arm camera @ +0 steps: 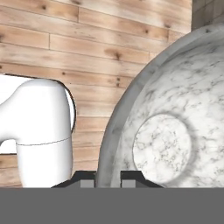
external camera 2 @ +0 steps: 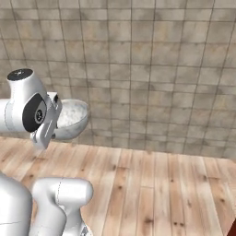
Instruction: Pick up the bowls from the cabinet and place each bowl in front of a stool on the dining counter.
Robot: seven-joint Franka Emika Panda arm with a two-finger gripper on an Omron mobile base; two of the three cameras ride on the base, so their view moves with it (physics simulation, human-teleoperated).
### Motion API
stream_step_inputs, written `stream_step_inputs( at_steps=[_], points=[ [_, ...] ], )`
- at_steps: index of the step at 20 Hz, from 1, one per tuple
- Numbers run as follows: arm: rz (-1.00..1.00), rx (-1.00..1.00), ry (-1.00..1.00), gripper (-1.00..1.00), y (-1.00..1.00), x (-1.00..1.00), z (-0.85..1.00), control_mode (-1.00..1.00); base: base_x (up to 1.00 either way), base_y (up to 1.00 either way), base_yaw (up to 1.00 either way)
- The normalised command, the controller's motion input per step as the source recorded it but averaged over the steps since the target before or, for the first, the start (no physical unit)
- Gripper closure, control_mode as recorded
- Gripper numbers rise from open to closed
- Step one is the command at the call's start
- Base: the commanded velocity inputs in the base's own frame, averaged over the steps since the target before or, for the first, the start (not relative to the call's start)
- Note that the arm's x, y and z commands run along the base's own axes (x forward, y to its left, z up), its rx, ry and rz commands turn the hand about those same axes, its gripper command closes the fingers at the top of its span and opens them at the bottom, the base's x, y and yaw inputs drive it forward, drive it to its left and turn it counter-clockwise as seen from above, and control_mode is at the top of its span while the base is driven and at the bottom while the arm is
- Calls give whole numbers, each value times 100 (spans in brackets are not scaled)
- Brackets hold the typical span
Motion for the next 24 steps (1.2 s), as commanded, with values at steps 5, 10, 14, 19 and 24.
stream_step_inputs(
  at_steps=[5,10,14,19,24],
  points=[
    [0,0,0,100,0,0,0,100,100,3,41],
    [0,0,0,100,0,0,0,100,100,0,57],
    [0,0,0,100,0,0,0,100,100,21,52],
    [0,0,0,100,0,0,0,100,100,35,44],
    [0,0,0,100,0,0,0,100,100,38,44]
  ],
)
